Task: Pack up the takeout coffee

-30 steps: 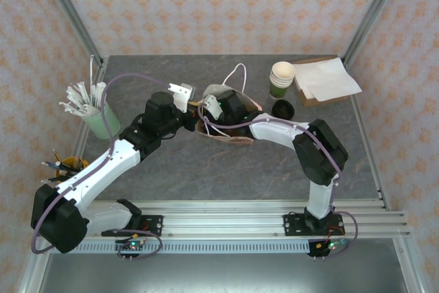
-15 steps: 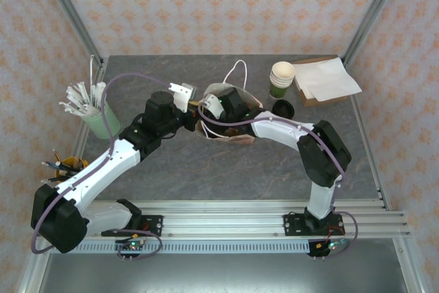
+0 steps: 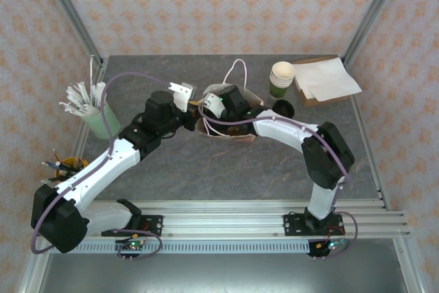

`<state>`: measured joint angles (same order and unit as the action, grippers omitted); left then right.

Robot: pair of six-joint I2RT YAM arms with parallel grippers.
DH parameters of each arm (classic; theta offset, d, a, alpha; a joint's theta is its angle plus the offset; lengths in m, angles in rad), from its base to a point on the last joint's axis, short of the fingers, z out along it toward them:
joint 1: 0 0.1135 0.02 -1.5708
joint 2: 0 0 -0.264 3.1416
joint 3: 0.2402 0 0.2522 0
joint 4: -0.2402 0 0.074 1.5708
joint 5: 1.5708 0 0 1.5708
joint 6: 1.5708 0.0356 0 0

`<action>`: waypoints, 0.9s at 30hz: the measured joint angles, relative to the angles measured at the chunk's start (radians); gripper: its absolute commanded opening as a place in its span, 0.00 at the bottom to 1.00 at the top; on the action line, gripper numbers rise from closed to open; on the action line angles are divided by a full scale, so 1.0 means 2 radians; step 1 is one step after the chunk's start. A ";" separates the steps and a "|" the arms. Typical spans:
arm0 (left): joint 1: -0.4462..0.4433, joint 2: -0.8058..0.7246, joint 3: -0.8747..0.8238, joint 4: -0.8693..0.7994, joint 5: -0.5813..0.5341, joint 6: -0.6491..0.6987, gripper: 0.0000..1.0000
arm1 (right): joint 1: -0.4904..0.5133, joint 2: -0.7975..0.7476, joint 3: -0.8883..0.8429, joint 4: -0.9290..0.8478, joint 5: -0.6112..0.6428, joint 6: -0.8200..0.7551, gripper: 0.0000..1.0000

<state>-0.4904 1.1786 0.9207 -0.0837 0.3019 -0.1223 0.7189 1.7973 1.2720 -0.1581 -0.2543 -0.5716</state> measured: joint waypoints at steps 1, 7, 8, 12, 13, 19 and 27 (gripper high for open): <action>0.000 0.000 0.001 -0.001 0.000 0.000 0.00 | 0.000 0.000 0.000 0.000 0.000 0.000 0.90; 0.001 0.000 0.007 -0.009 0.000 0.000 0.00 | 0.000 0.000 0.009 -0.014 0.000 -0.005 0.76; 0.001 0.000 0.008 -0.010 0.000 0.000 0.00 | 0.000 0.000 0.011 -0.015 0.000 -0.007 0.76; 0.001 0.000 0.008 -0.014 0.000 0.000 0.00 | 0.000 0.000 0.012 -0.022 -0.001 -0.011 0.67; 0.001 0.000 0.008 -0.014 0.000 0.000 0.00 | 0.000 0.000 0.012 -0.022 -0.001 -0.013 0.65; 0.001 0.000 0.009 -0.014 0.000 0.000 0.00 | 0.000 -0.005 0.014 -0.030 -0.001 -0.018 0.59; -0.001 -0.002 0.012 -0.002 -0.001 0.005 0.00 | 0.003 -0.051 -0.006 -0.018 0.025 -0.029 0.57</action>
<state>-0.4923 1.1736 0.9440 -0.0879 0.2993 -0.1116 0.7242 1.6947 1.2610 -0.1932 -0.2050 -0.6292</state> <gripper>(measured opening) 0.047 0.812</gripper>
